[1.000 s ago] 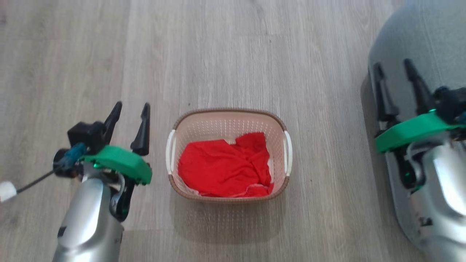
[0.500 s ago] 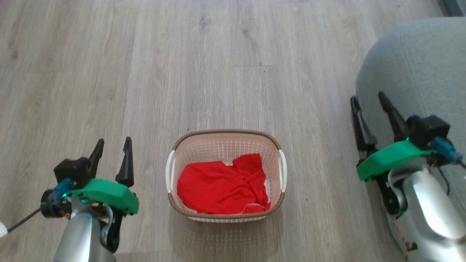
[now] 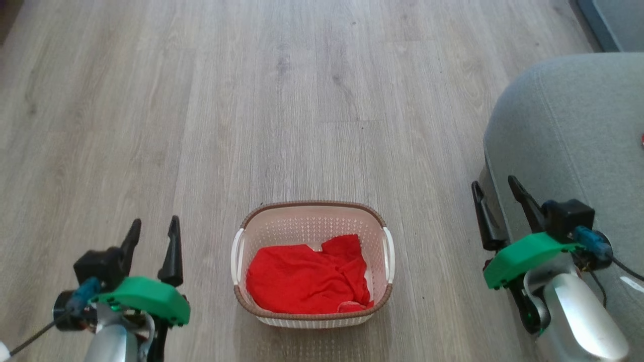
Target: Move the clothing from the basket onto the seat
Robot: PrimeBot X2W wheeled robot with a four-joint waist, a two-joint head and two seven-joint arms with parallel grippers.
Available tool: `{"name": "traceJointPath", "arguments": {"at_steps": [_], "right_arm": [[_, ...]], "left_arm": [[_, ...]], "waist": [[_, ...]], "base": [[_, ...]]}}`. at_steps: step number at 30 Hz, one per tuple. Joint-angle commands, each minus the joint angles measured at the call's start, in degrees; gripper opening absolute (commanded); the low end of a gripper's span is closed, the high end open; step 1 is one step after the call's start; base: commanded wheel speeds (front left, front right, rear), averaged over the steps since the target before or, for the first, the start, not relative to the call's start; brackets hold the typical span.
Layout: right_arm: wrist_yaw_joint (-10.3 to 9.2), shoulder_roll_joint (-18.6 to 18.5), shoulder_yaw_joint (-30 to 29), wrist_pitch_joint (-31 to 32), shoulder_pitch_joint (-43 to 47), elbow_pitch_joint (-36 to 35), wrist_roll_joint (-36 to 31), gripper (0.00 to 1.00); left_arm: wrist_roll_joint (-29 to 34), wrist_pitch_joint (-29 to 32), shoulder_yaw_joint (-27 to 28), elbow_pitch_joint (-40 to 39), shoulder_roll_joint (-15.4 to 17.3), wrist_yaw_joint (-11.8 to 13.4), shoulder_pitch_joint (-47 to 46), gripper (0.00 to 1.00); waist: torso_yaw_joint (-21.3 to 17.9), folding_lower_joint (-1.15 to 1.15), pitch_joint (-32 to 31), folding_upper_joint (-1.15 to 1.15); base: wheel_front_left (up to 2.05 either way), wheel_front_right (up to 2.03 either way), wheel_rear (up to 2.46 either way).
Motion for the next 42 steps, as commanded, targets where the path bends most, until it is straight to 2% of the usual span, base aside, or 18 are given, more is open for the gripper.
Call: {"name": "traceJointPath", "arguments": {"at_steps": [1,13,20,23,30,42], "right_arm": [[-0.01,0.39,0.75,-0.53,-0.47,-1.50,-0.28,1.00],[-0.01,0.63,0.25,-0.53,0.44,-0.95,-0.14,1.00],[-0.01,1.26,-0.26,-0.53,-0.32,-2.03,-0.95,1.00],[-0.01,1.54,-0.71,-0.53,-1.65,-3.94,-1.38,1.00],[-0.01,2.65,-0.69,-0.53,-6.18,-8.12,-2.60,1.00],[-0.01,5.02,0.74,-0.53,-15.70,-12.58,-4.50,1.00]], "left_arm": [[-0.07,-0.30,1.27,-2.29,0.59,0.03,-0.68,1.00],[-1.03,-0.30,-0.21,-3.16,0.57,0.66,1.24,1.00],[-1.03,-0.30,-2.75,-0.38,0.57,0.26,1.10,1.00],[-3.33,-0.30,-5.17,0.67,0.57,0.05,-0.04,1.00],[-4.00,-0.31,-11.81,2.94,0.96,-0.07,-5.10,1.00],[-4.99,-0.31,-20.41,9.45,4.63,-0.08,-16.39,1.00]], "waist": [[0.21,0.00,-0.36,0.00],[0.71,0.00,-0.83,0.00],[-0.02,0.00,1.00,0.00],[-0.70,0.00,4.44,0.00],[-2.99,0.00,14.48,0.00],[-8.28,0.00,30.69,0.00]], "base": [[0.00,0.00,0.00],[0.00,0.00,0.00],[0.00,0.00,0.00],[0.00,0.00,0.00],[0.00,0.00,0.00],[0.00,0.00,0.00]]}}
